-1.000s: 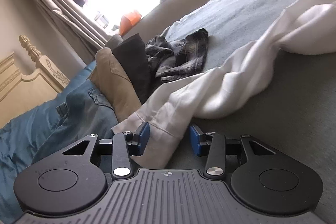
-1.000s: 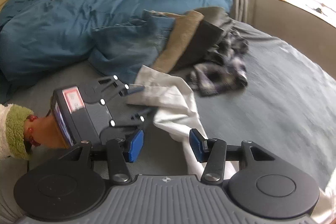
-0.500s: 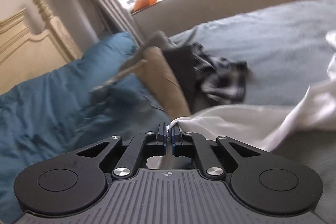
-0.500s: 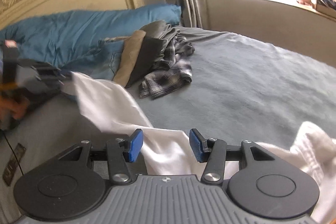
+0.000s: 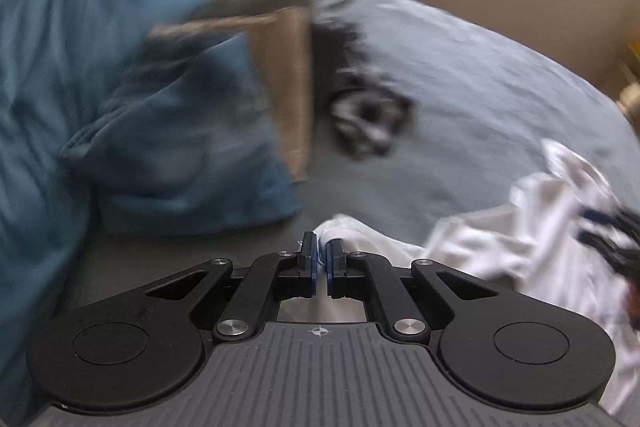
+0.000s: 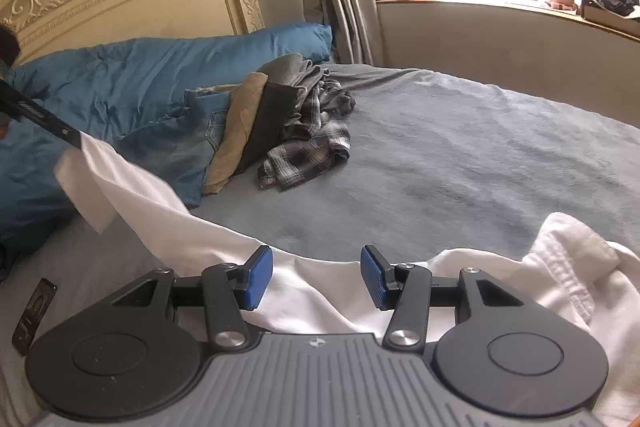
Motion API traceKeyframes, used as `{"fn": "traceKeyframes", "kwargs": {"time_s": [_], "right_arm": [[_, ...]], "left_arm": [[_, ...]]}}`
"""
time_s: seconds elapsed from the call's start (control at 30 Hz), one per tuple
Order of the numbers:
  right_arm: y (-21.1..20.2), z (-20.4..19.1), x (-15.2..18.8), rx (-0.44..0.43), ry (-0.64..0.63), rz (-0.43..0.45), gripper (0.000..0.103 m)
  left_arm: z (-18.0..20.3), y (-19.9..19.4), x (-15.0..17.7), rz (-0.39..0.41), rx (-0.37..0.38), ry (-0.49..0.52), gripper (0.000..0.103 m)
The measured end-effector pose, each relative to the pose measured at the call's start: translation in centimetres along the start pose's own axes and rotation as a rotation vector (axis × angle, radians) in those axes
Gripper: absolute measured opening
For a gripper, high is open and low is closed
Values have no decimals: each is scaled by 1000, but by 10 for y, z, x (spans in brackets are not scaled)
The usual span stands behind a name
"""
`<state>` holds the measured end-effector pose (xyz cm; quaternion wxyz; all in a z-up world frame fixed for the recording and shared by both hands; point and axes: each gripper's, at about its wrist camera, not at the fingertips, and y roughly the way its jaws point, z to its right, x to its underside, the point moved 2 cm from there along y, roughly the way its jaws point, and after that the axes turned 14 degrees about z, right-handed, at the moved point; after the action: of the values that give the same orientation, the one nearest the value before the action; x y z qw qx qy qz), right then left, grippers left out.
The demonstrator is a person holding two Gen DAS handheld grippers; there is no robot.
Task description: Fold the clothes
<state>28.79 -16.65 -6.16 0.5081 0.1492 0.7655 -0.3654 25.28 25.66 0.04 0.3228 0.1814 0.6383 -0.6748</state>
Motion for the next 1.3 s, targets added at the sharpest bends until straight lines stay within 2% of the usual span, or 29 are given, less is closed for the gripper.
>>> {"fn": "traceKeyframes", "kwargs": {"time_s": [0.13,0.23,0.3,0.47,0.7,0.8,0.87,0.9,0.97,1.03,1.1,1.2,1.3], "right_arm": [[1,0,5,16,-10,-39,52],[8,-2,12,22,0,-71,52],[12,-4,16,25,5,-91,52],[28,-13,24,14,5,-126,52],[35,-13,30,7,36,-144,52],[37,-12,33,4,50,-151,52],[39,-12,34,3,60,-156,52],[39,-11,35,2,64,-158,52],[41,-11,37,1,74,-163,52],[42,-10,38,-1,83,-168,52],[42,-11,40,6,81,-174,52],[41,-13,43,16,66,-183,52],[37,-15,44,21,50,-188,52]], "left_arm": [[-44,52,6,-66,-57,-94,5],[-77,87,13,-59,-107,-219,11],[-90,96,15,-19,-114,-280,16],[-106,90,21,87,-106,-334,33],[-126,77,28,234,-92,-399,35],[-134,58,52,271,-64,-494,42],[-137,47,73,318,-42,-579,54],[-137,42,83,338,-26,-596,57],[-130,39,96,345,-9,-555,66],[-119,47,104,304,-39,-478,66],[-113,56,109,275,-56,-475,66],[-105,70,109,266,-52,-465,67],[-96,83,110,269,-77,-409,67]]}}
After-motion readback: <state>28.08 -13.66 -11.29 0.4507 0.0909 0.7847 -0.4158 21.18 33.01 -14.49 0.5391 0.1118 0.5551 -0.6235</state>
